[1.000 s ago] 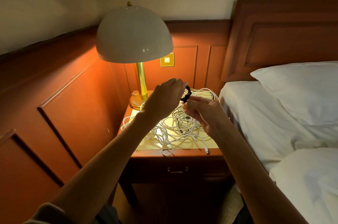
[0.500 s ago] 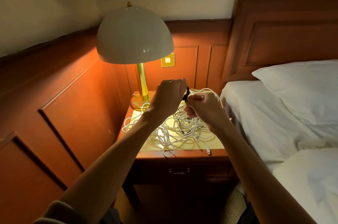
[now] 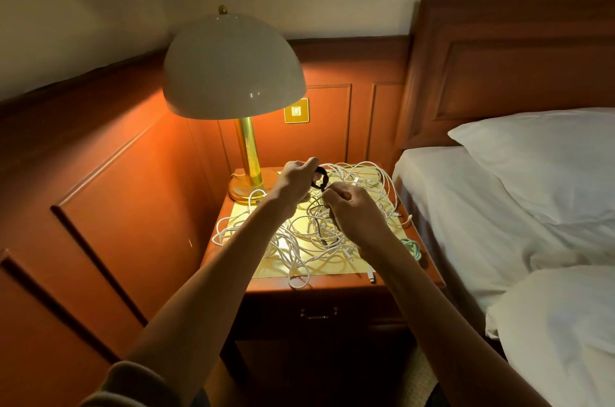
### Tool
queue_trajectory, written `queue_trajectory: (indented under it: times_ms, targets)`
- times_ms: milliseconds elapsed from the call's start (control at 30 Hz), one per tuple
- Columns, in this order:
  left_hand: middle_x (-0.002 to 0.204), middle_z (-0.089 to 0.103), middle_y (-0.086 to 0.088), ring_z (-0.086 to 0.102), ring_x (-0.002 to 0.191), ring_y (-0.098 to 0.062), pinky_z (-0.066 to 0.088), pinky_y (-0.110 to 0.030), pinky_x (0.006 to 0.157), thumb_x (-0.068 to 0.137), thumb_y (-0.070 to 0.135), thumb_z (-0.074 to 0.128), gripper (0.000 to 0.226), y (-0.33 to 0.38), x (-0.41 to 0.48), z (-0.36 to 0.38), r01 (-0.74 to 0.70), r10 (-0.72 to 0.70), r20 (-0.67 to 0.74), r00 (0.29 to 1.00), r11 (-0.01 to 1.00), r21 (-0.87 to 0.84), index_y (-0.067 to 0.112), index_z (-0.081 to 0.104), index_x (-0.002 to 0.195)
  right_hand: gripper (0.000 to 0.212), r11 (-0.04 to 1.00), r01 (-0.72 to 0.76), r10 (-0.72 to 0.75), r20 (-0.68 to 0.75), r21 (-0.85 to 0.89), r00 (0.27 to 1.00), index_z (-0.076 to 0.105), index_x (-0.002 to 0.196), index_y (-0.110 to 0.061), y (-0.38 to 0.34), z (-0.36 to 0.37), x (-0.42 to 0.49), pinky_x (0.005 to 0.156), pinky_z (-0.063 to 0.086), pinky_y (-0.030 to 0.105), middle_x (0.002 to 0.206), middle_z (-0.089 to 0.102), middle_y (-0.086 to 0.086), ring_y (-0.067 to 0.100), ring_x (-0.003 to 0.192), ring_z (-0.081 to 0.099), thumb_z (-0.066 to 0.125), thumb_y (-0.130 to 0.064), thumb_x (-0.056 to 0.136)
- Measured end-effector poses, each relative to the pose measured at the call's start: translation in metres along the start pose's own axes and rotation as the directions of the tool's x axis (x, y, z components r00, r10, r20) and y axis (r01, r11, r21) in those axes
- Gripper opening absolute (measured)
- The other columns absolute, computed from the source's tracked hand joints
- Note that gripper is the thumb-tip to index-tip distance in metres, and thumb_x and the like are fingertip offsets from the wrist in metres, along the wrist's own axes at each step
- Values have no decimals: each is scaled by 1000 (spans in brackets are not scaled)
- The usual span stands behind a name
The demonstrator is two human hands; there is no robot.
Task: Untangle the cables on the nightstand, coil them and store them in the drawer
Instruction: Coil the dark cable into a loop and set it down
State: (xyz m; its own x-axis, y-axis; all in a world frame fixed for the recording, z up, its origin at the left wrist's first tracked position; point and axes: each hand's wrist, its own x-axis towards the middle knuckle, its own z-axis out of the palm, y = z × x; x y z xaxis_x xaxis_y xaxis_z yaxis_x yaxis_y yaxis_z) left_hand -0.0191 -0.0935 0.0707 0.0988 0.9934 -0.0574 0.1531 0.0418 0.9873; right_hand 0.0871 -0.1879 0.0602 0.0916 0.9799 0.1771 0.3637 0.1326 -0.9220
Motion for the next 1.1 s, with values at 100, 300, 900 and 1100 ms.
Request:
queue_trajectory:
  times_ms: [100,300,900,1100]
  targets:
    - [65,39,-1,31,57,-11,28,-24,53,97,22,53,29,-4,2,7,116,-112,37,993,984,-138,16,48,70,23,994,-57,56,13,98,998,53,71,-18,5,2,-4,53,26,32,51,38,-10,8,47,31,51,-22,94]
    - [59,39,1,30,50,-8,28,-17,44,97,21,55,31,-3,5,20,219,-216,37,976,950,-221,16,50,67,27,996,-81,81,-7,43,997,55,72,-17,4,-4,-7,50,30,29,54,43,-6,4,43,36,49,-23,98]
    - [59,47,3,33,44,-9,26,-19,39,100,52,49,47,-20,12,53,52,-77,133,988,982,179,13,64,77,32,885,-177,272,169,-430,947,60,128,-16,42,-82,25,58,44,20,97,62,3,11,74,57,63,-23,96]
    - [61,51,2,37,50,-10,29,-24,48,102,51,45,49,-5,20,82,-66,-8,238,971,951,302,11,67,85,57,767,93,-90,37,-635,995,62,133,-19,45,-101,46,81,45,27,122,67,7,25,108,62,82,-29,80]
